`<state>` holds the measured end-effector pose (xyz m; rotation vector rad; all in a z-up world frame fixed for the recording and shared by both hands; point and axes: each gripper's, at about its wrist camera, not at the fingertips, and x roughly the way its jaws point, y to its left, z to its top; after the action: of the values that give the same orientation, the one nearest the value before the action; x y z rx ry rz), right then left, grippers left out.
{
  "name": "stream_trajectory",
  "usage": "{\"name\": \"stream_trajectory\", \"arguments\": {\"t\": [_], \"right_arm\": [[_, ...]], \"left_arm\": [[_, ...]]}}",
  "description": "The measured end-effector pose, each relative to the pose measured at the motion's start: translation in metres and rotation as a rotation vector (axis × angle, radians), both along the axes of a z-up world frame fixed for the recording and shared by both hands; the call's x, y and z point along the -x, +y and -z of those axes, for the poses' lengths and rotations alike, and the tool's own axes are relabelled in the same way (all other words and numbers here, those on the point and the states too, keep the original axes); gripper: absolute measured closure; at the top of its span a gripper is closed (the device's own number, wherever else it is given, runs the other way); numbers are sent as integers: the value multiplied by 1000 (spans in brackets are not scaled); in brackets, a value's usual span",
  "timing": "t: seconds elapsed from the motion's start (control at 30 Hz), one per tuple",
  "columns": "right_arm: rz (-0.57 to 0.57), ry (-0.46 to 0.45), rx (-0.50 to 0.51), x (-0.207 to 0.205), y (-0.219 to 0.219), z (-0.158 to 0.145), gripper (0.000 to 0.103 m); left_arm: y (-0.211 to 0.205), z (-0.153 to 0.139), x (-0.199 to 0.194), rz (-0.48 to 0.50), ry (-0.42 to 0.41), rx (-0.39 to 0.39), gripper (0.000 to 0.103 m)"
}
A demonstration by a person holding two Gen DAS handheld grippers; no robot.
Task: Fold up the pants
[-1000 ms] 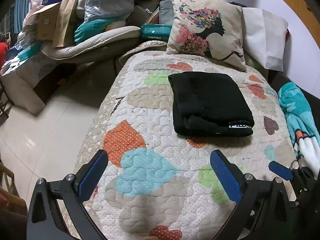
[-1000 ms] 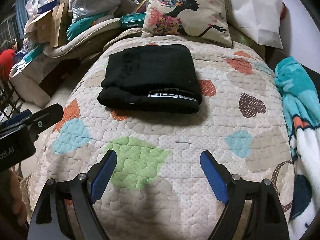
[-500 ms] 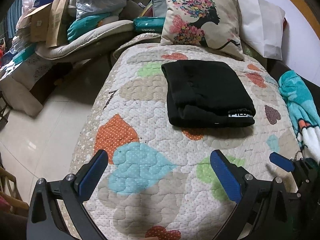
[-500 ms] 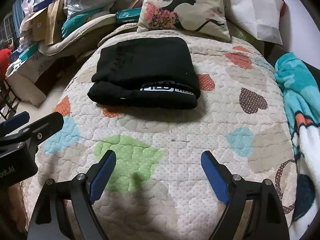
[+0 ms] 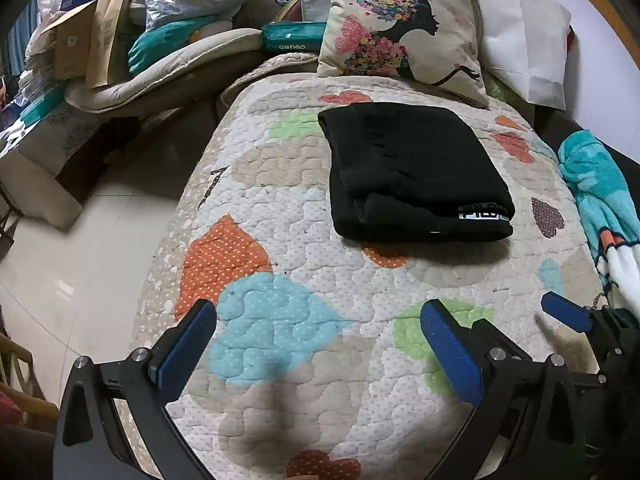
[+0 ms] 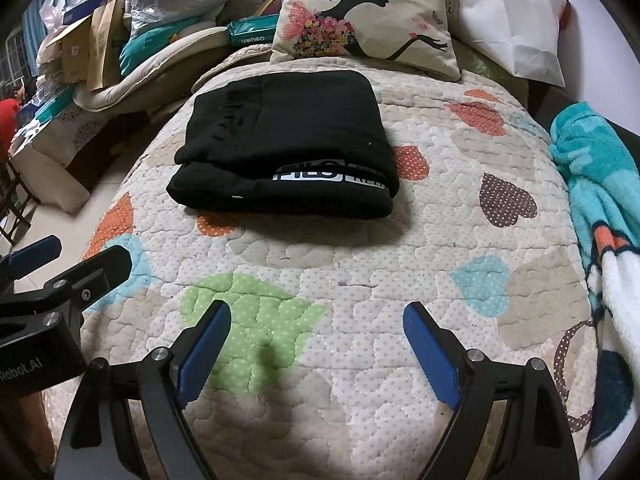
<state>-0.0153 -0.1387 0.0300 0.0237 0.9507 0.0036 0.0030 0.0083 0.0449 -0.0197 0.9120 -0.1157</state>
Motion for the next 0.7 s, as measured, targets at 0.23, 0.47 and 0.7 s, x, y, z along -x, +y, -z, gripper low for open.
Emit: {"name": "stream_trajectory", "arguments": {"t": [0.23,0.47,0.7], "right_arm": [[2,0,-1,0,0,1,11],[1,-1,1,0,0,1,11],[14,2,-1,-4,-5,5,11]], "left_arm": [[-1,0,1,2,4,3,1],[0,6,-4,10,35,14,1],[1,15,-10,-3,60,0,1]]}}
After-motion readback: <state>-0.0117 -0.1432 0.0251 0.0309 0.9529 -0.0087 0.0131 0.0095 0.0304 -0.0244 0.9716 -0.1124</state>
